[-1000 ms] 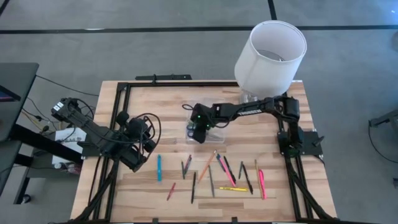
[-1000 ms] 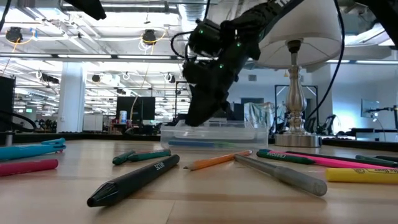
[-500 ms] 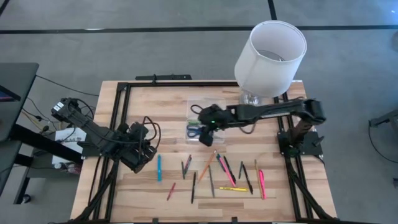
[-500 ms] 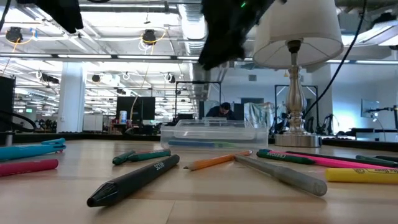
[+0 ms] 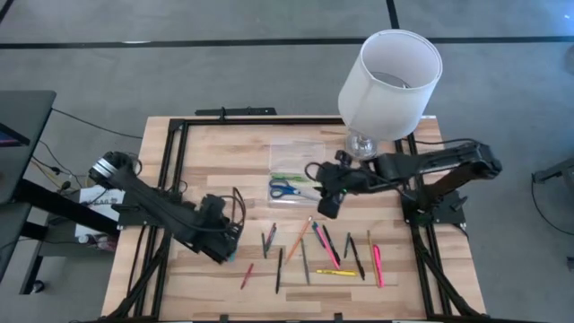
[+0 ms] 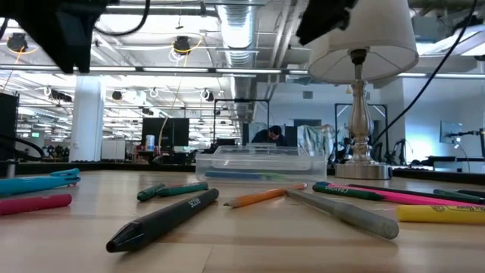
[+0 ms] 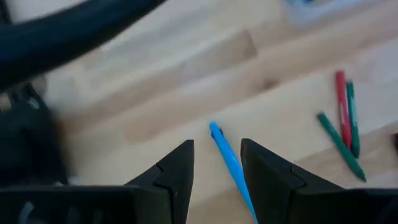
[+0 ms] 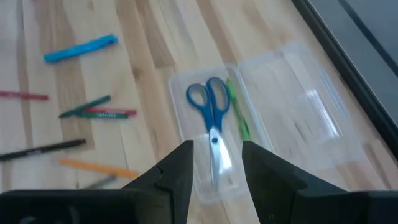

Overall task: Pick & place school supplies into a supply box
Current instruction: Put the blue ballpen into the transparent supply box

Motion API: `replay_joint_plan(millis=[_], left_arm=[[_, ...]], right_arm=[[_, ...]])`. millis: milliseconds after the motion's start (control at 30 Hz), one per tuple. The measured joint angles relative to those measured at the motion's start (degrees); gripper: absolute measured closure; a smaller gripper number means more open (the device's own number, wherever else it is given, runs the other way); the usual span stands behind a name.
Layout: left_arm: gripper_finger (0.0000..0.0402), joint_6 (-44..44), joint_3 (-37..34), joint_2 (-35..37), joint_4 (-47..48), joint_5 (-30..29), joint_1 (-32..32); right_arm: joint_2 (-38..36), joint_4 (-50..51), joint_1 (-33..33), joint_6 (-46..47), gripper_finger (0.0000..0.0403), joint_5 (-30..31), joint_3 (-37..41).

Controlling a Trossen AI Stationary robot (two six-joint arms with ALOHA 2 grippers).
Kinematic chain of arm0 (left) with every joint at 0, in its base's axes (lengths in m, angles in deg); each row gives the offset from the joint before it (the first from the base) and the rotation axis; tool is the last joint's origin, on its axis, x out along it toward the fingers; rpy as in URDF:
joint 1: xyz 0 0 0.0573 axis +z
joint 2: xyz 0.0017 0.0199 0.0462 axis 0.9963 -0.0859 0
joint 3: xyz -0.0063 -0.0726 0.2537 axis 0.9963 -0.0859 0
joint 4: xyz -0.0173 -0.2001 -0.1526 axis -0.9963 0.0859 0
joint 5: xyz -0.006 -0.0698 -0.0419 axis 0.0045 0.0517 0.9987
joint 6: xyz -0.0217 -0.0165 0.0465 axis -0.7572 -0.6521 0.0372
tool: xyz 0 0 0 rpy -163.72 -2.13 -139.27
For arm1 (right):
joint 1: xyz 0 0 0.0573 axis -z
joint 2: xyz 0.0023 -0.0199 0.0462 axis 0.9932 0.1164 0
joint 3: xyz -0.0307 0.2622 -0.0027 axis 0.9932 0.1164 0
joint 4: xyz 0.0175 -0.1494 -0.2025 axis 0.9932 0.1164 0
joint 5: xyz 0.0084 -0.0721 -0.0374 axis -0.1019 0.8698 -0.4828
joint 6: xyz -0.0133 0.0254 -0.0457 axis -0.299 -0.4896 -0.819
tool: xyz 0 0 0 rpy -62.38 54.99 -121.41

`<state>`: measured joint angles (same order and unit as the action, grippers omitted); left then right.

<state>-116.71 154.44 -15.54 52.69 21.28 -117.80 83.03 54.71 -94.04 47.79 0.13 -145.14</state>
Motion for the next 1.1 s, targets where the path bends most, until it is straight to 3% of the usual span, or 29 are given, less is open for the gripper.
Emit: replay_joint_plan(millis=[233, 567, 833, 1100], left_arm=[[0.0274, -0.3, 0.0, -4.5, -12.0, 4.7, 0.5], [0.0273, -10.8, -8.0, -3.9, -13.2, 6.5, 0.4], [0.0249, -10.5, -15.4, -3.9, -26.5, 6.2, 1.3], [0.0228, -10.6, -19.0, -3.9, -28.8, 8.6, 1.3]], right_arm=[[-2.9, 5.9, -5.8, 3.2, 0.0272, 3.6, 0.0], [-6.1, 9.3, -13.3, 6.6, 0.0272, 9.2, 0.0], [-6.5, 15.8, -15.8, 12.0, 0.0272, 11.2, 0.0], [-6.5, 15.6, -16.3, 12.5, 0.0272, 11.4, 0.0]])
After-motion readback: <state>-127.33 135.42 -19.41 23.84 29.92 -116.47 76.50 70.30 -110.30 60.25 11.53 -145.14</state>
